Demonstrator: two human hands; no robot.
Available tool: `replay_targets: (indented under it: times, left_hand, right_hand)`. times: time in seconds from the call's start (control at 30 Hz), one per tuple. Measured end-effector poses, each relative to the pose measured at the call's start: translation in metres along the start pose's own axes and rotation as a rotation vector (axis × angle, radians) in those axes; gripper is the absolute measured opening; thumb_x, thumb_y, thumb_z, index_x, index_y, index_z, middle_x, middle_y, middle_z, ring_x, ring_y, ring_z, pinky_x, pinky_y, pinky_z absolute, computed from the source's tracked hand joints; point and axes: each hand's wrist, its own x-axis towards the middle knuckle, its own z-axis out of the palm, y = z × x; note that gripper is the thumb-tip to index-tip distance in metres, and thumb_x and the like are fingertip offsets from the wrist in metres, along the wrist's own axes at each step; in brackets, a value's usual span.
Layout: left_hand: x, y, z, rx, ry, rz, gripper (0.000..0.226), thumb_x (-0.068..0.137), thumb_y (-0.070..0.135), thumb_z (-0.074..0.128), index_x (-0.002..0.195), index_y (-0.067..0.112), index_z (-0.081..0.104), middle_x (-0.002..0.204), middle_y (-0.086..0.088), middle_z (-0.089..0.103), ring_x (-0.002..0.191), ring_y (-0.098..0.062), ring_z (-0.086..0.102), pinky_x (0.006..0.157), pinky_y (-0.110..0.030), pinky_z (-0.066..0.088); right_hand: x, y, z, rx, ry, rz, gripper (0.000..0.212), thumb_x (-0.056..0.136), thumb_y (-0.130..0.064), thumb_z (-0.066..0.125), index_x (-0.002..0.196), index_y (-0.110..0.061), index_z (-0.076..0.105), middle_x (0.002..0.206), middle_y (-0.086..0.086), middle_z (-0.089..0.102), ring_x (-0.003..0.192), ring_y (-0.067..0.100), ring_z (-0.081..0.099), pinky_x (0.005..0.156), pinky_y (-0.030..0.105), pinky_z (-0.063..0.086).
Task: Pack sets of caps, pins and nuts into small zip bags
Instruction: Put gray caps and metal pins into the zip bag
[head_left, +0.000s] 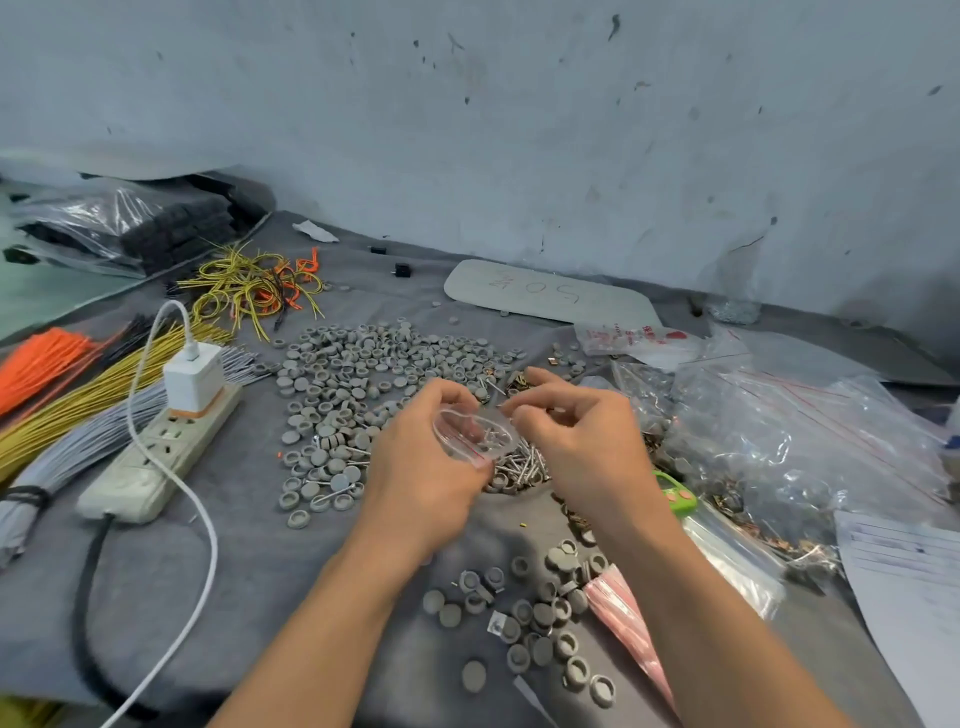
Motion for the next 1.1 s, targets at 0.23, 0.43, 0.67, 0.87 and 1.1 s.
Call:
replay_targets:
  times: [0.23, 0.43, 0.67, 0.87, 1.1]
  left_hand:
    - [0.009, 0.006, -0.013, -0.893, -0.2, -0.277, 0.044, 0.071, -0.012, 0.075, 0.107, 0.011, 0.066, 0.092, -0.005, 0.077, 0.083, -0.015, 0.073, 0.069, -0.026, 0.058]
    - [0.009, 0.004, -0.023, -1.195, -0.497, -0.333, 0.044, 0.069, 0.008, 0.074, 0.113, 0.001, 0.071, 0.11, -0.018, 0.072, 0.103, -0.028, 0.07, 0.082, -0.039, 0.061]
    - [0.016, 0.002, -0.026, -1.217, -0.297, -0.361, 0.021, 0.081, 0.014, 0.063, 0.083, 0.008, 0.083, 0.095, -0.012, 0.078, 0.092, -0.022, 0.077, 0.074, -0.034, 0.063]
    - [0.017, 0.005, -0.023, -1.097, -0.351, -0.419, 0.04, 0.081, 0.022, 0.067, 0.116, 0.004, 0.072, 0.117, -0.014, 0.075, 0.106, -0.026, 0.074, 0.089, -0.043, 0.061]
    - [0.018, 0.0, -0.023, -0.98, -0.402, -0.363, 0.025, 0.08, 0.017, 0.068, 0.101, 0.005, 0.068, 0.095, -0.01, 0.072, 0.094, -0.024, 0.07, 0.085, -0.043, 0.059]
  right_hand:
    - [-0.003, 0.009, -0.011, 0.049, -0.305, 0.231, 0.041, 0.091, -0.003, 0.069, 0.122, -0.03, 0.071, 0.107, -0.011, 0.079, 0.096, 0.005, 0.075, 0.098, 0.038, 0.058]
    - [-0.005, 0.006, 0.001, 0.227, -0.53, 0.292, 0.018, 0.094, -0.005, 0.068, 0.111, -0.001, 0.073, 0.102, 0.009, 0.073, 0.093, 0.023, 0.062, 0.095, 0.044, 0.053]
    - [-0.007, 0.004, -0.005, 0.237, -0.548, 0.248, 0.023, 0.097, -0.014, 0.07, 0.076, -0.009, 0.076, 0.075, 0.005, 0.066, 0.067, 0.012, 0.058, 0.076, 0.026, 0.05]
    - [-0.01, 0.008, 0.009, 0.373, -0.352, 0.189, 0.025, 0.095, 0.002, 0.066, 0.079, -0.01, 0.082, 0.074, 0.007, 0.075, 0.065, 0.013, 0.066, 0.064, 0.02, 0.054]
    - [-0.018, 0.014, 0.001, -0.173, -0.189, 0.179, 0.026, 0.089, -0.009, 0.074, 0.082, -0.033, 0.081, 0.079, -0.015, 0.078, 0.076, 0.005, 0.072, 0.077, 0.029, 0.059]
